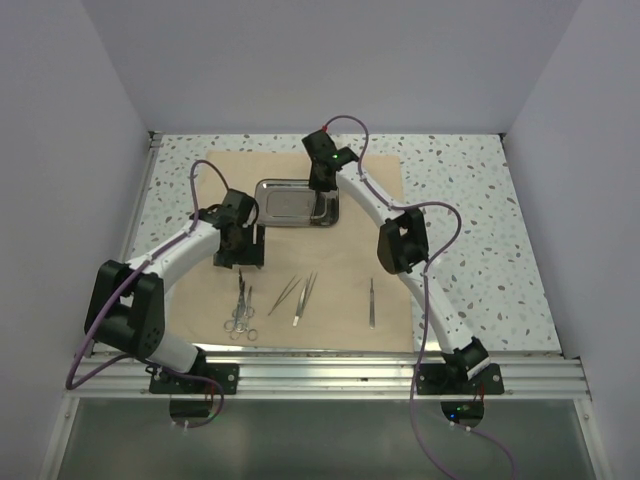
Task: Open and lay out the surgical kit
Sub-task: Pick up the medical item from the container, then place the medical item in the surgical kit.
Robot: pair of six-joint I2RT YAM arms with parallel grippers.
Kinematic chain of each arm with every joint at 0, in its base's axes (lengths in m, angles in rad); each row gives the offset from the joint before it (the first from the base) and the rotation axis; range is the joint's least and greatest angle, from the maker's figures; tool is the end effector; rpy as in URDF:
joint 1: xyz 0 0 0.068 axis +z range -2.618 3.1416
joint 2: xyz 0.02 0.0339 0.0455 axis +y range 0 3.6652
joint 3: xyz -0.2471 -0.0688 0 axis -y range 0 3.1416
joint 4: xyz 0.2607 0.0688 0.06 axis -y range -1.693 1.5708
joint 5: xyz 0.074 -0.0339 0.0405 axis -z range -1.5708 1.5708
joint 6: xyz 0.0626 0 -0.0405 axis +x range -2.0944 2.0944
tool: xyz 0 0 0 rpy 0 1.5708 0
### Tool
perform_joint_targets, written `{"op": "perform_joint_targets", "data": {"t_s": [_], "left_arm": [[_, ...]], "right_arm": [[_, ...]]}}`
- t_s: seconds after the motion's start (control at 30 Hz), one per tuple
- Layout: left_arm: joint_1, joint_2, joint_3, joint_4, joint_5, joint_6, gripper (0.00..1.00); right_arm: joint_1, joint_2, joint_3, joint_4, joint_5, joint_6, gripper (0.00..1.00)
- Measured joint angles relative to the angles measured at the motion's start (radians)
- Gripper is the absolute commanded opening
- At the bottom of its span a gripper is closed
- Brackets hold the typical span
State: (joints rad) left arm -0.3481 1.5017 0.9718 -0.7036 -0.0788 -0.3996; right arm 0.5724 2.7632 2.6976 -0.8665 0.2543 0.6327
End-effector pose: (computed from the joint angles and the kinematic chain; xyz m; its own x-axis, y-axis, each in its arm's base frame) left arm 0.2868 -0.0988 0.1513 -0.9399 -0.0715 -0.3338 -0.0544 0.9967 -0.0603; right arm 0.5078 0.3085 0.1395 -0.7797 0.1784 -0.6002 0.0780 0.9788 0.1896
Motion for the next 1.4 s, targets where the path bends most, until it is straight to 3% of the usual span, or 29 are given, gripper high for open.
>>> {"op": "perform_joint_targets", "data": {"t_s": [0.43, 0.77, 0.93, 1.17, 1.3, 1.4], "left_arm": [[0.014, 0.004, -0.001, 0.028, 0.005, 0.018, 0.72], [0.014, 0.023, 0.076, 0.021, 0.008, 0.018, 0.72], [0.014, 0.087, 0.201, 0.016, 0.008, 0.020, 0.69], [-0.014, 0.299, 0.438, 0.019, 0.007, 0.027, 0.67], [-0.059, 0.421, 0.562, 0.015, 0.002, 0.029, 0.66], [-0.081, 0.504, 0.653, 0.010, 0.003, 0.029, 0.65]], "right_arm": [[0.003, -0.065, -0.091, -0.034, -0.011, -0.011, 0.00], [-0.006, -0.340, -0.368, -0.037, -0.013, -0.035, 0.00], [-0.011, -0.626, -0.679, 0.047, -0.019, -0.050, 0.00], [0.005, -1.062, -1.323, 0.220, -0.074, -0.072, 0.00], [0.047, -1.158, -1.577, 0.273, -0.119, -0.060, 0.00], [0.086, -1.174, -1.671, 0.280, -0.137, -0.047, 0.00]]}}
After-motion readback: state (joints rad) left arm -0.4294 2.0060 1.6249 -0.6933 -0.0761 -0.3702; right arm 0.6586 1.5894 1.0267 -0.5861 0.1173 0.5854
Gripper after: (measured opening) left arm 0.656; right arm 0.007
